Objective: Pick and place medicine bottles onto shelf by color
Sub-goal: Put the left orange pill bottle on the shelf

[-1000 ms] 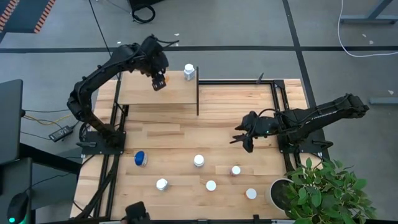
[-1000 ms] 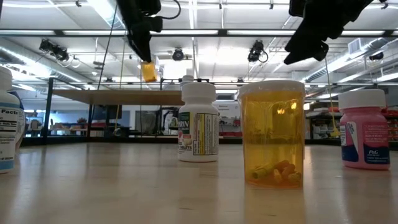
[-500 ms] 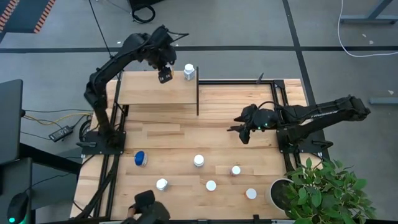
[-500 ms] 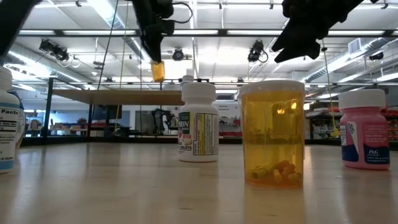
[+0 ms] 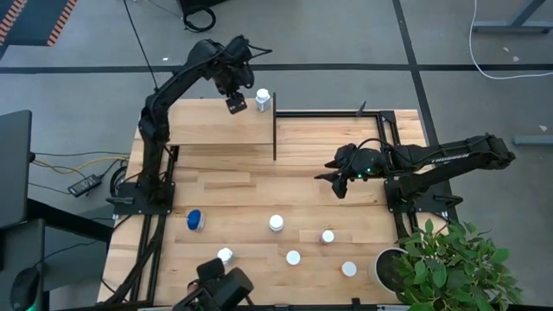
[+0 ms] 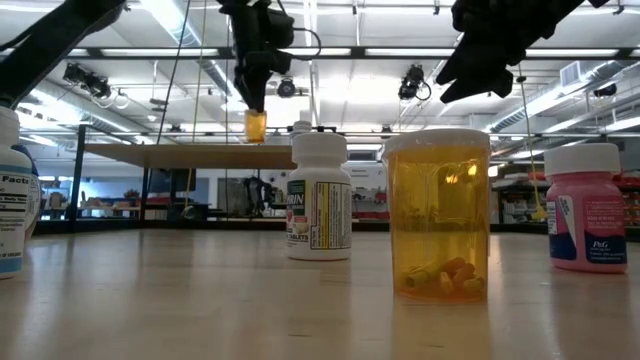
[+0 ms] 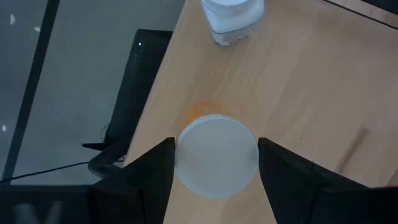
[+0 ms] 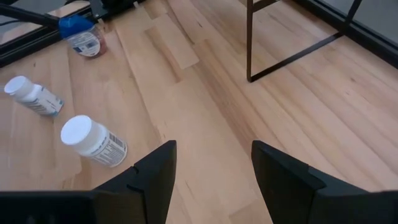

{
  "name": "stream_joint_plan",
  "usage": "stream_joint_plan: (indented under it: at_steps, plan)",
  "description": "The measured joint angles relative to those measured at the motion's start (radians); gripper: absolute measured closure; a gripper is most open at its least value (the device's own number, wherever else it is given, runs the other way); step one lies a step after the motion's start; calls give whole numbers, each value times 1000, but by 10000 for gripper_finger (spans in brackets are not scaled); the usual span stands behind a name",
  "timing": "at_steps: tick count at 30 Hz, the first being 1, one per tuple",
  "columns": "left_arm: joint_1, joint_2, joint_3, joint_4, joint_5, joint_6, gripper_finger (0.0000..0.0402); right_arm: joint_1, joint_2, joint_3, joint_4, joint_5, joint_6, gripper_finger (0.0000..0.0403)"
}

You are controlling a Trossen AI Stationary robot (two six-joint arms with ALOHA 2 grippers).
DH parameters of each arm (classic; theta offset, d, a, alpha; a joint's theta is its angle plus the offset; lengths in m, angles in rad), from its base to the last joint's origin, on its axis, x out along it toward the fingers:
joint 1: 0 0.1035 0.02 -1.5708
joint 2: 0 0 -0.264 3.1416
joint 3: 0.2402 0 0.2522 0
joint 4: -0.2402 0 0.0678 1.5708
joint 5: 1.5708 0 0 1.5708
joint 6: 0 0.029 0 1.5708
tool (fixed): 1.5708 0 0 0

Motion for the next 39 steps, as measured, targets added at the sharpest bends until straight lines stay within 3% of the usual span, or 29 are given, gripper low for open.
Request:
stream_joint_plan:
  at_steps: [11, 21, 39]
  plan:
    - [52, 33, -2, -3, -30, -17, 184, 0, 0, 0, 0, 0, -15, 187]
    - [56, 33, -2, 2, 36, -53, 182, 0, 0, 1, 0, 0, -37, 187]
    - [53, 35, -2, 39, 36, -61, 174, 0, 0, 1, 0, 0, -36, 187]
